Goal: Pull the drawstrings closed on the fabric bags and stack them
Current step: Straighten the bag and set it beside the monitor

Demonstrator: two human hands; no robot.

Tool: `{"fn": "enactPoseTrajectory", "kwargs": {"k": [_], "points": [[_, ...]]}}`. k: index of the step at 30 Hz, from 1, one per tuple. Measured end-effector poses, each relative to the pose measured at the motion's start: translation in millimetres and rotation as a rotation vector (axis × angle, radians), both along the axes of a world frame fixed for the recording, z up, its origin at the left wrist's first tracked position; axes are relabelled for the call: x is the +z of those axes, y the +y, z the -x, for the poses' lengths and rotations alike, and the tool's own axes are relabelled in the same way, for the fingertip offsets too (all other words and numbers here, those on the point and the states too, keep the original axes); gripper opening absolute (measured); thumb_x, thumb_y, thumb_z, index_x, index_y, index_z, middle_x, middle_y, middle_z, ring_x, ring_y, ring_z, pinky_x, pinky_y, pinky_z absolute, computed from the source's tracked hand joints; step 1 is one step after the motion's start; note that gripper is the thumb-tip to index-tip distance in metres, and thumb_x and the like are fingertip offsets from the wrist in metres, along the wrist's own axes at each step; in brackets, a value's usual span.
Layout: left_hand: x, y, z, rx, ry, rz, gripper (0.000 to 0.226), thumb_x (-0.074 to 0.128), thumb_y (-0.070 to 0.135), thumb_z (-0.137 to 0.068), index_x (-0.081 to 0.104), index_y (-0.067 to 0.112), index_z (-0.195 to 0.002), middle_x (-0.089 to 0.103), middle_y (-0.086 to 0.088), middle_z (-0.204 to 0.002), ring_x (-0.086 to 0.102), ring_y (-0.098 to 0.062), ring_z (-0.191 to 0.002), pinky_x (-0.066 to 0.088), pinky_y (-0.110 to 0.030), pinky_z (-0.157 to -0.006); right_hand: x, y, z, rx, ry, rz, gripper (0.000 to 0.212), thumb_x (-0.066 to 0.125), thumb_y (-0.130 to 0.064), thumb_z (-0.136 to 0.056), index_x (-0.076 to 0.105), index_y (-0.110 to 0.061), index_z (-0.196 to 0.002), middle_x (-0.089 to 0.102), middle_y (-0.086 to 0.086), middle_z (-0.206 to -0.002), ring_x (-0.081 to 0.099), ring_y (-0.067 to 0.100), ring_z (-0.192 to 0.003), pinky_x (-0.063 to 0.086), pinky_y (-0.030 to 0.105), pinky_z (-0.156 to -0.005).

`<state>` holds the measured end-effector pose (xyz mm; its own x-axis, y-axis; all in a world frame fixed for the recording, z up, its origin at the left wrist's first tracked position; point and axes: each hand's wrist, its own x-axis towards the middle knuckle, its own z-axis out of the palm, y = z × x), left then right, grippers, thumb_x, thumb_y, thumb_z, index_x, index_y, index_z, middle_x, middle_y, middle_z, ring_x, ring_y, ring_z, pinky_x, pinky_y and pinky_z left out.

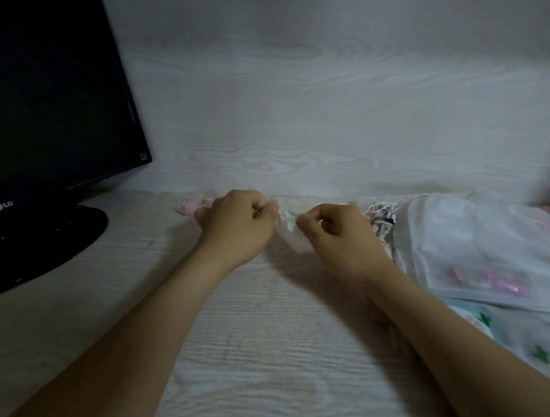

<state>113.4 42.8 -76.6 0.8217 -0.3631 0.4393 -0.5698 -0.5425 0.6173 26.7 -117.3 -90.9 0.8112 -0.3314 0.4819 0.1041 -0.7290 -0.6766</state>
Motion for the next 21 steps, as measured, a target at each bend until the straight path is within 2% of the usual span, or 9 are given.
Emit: {"fn": "enactPoseTrajectory", "kwargs": {"k": [3,5,6,9,11,13,16,19,21], "points": [[2.0,-3.0,0.5,-0.083,0.235,0.246,0.036,0.055,0.031,-0.102,0.060,0.006,-0.077,0.057,0.001,-0.059,0.056,-0.019,-0.062,0.046,-0.037,-0.070,-1.3,0.0,-0.9,0.017,-0.046,-0.171,0.042,0.071,-0.054,-0.091,0.072,-0.020,-0.066,0.059,0.005,-0.055,0.049,0.011,-0.054,0.043,0.032,-0.061],[3.3,-4.9,2.1,-0.122,0.400,0.425,0.031,0.053,0.025,-0.101,0.056,0.010,-0.073,0.053,-0.001,-0.054,0.056,-0.021,-0.057,0.047,-0.039,-0.065,2.2,2.3,-1.4,0.011,-0.036,-0.280,0.038,0.075,-0.052,-0.087,0.075,-0.019,-0.068,0.066,0.013,-0.062,0.053,0.012,-0.058,0.044,0.032,-0.064],[3.9,-6.0,3.0,-0.138,0.453,0.517,0.030,0.053,0.021,-0.100,0.055,0.011,-0.071,0.052,-0.002,-0.054,0.055,-0.022,-0.056,0.049,-0.040,-0.066,4.1,2.7,-0.9,0.007,-0.018,-0.321,0.035,0.076,-0.046,-0.087,0.075,-0.016,-0.068,0.067,0.008,-0.061,0.054,0.010,-0.058,0.044,0.030,-0.064],[6.5,-9.4,4.3,-0.177,0.531,0.695,0.037,0.054,0.012,-0.097,0.056,0.015,-0.060,0.057,-0.009,-0.068,0.058,-0.024,-0.069,0.050,-0.041,-0.071,6.4,3.5,3.0,0.008,0.066,-0.356,0.030,0.076,-0.027,-0.089,0.073,-0.013,-0.063,0.051,-0.010,-0.047,0.043,0.002,-0.045,0.036,0.018,-0.051],[7.5,-11.7,6.8,-0.217,0.548,0.742,0.040,0.055,0.010,-0.096,0.057,0.017,-0.056,0.063,-0.010,-0.076,0.062,-0.024,-0.078,0.049,-0.039,-0.072,5.8,3.9,4.8,0.015,0.089,-0.349,0.028,0.076,-0.023,-0.089,0.072,-0.013,-0.062,0.047,-0.010,-0.046,0.039,0.001,-0.042,0.033,0.015,-0.046],[8.6,-13.9,9.9,-0.262,0.566,0.803,0.034,0.055,0.008,-0.098,0.055,0.012,-0.065,0.071,-0.008,-0.081,0.069,-0.023,-0.085,0.049,-0.035,-0.071,6.2,5.3,5.1,0.028,0.090,-0.349,0.026,0.075,-0.020,-0.088,0.073,-0.010,-0.064,0.046,-0.009,-0.045,0.038,0.001,-0.040,0.031,0.013,-0.043],[9.4,-12.7,11.1,-0.325,0.631,0.839,0.031,0.054,0.012,-0.103,0.055,0.012,-0.072,0.077,-0.010,-0.087,0.071,-0.020,-0.077,0.048,-0.031,-0.061,6.9,4.7,5.7,0.036,0.090,-0.348,0.025,0.075,-0.017,-0.089,0.073,-0.004,-0.067,0.044,-0.012,-0.042,0.037,0.000,-0.038,0.030,0.012,-0.042],[9.1,-9.1,10.4,-0.391,0.683,0.794,0.031,0.054,0.017,-0.106,0.047,0.014,-0.075,0.071,-0.008,-0.077,0.060,-0.017,-0.065,0.036,-0.027,-0.048,7.3,3.8,7.0,0.041,0.098,-0.287,0.025,0.074,-0.019,-0.090,0.074,-0.009,-0.067,0.045,-0.015,-0.040,0.038,0.001,-0.038,0.031,0.012,-0.044],[8.1,-8.6,9.0,-0.416,0.686,0.717,0.030,0.050,0.018,-0.107,0.043,0.017,-0.079,0.056,-0.003,-0.067,0.045,-0.014,-0.060,0.027,-0.024,-0.044,4.6,3.5,6.2,0.021,0.073,-0.139,0.025,0.073,-0.024,-0.090,0.075,-0.014,-0.068,0.048,-0.012,-0.043,0.040,0.004,-0.040,0.031,0.015,-0.047]]}}
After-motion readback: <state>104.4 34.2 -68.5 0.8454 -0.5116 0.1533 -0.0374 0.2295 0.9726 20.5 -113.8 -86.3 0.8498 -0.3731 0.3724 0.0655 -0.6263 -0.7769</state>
